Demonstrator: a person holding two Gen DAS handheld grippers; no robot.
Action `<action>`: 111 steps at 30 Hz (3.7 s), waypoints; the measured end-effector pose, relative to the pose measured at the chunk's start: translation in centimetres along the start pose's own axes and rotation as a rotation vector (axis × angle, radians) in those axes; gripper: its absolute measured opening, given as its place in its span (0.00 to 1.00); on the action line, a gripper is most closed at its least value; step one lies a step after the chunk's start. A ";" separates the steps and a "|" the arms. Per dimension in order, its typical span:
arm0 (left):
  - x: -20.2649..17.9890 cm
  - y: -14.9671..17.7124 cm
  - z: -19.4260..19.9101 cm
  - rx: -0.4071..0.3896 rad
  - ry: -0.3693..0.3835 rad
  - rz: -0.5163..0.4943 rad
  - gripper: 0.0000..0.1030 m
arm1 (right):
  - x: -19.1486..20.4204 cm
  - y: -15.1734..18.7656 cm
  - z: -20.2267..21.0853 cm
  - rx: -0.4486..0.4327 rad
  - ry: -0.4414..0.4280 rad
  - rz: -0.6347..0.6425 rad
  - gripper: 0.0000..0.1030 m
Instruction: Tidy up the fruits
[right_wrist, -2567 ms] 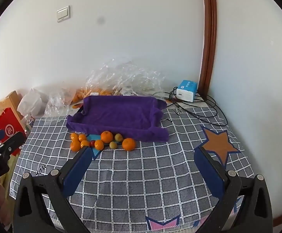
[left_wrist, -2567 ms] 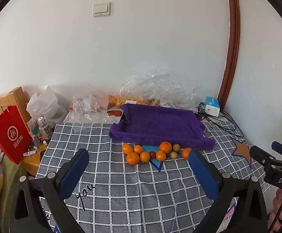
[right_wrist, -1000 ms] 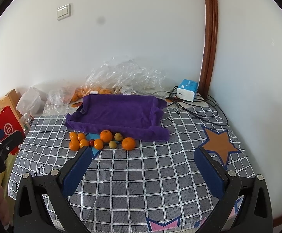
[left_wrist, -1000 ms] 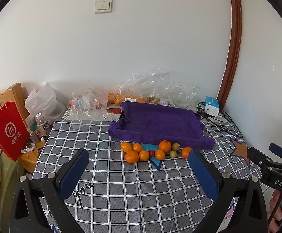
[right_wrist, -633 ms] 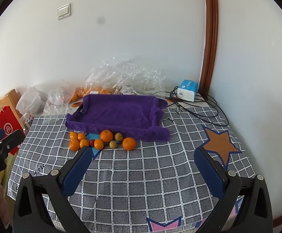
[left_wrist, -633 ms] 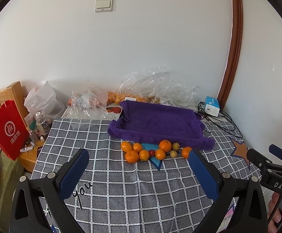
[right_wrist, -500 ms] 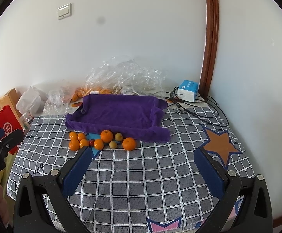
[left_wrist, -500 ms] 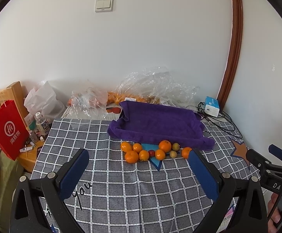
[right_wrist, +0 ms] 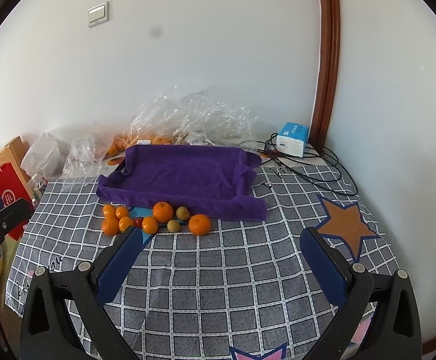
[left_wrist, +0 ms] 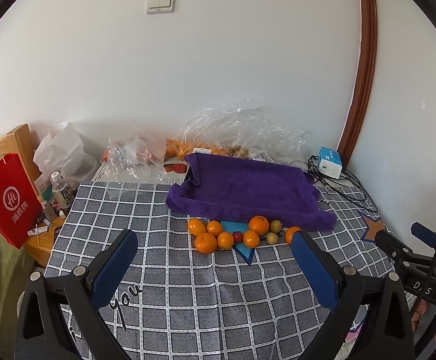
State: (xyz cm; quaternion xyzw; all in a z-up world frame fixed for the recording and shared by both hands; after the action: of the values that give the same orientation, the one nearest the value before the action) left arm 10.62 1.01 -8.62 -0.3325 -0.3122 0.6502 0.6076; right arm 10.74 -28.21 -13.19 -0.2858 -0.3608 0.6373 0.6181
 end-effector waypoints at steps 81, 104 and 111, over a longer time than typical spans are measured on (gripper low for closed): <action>2.4 7.6 -19.6 0.223 0.093 0.020 0.37 | 0.9 7.7 -19.7 0.218 -0.158 -0.010 0.41; 1.6 0.5 -13.2 0.150 0.081 0.053 0.37 | -0.2 0.4 -13.5 0.119 -0.122 -0.030 0.41; 0.9 -2.7 -13.0 0.110 0.091 0.039 0.37 | -0.2 -1.7 -13.2 0.104 -0.120 -0.029 0.41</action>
State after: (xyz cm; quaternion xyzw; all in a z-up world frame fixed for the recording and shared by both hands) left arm 22.71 2.09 -14.02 -0.3339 -0.2414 0.6624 0.6257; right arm 22.38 -27.01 -19.44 -0.2092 -0.3677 0.6621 0.6186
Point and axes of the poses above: each gripper's, at about its wrist camera, not at the fingertips, and z roughly against the way its jaws point, x to its left, y to its underside, the point moved 10 cm from there along -z, roughly the way its jaws point, and after that the axes turned 3 degrees about -y, right-handed, at the moved point
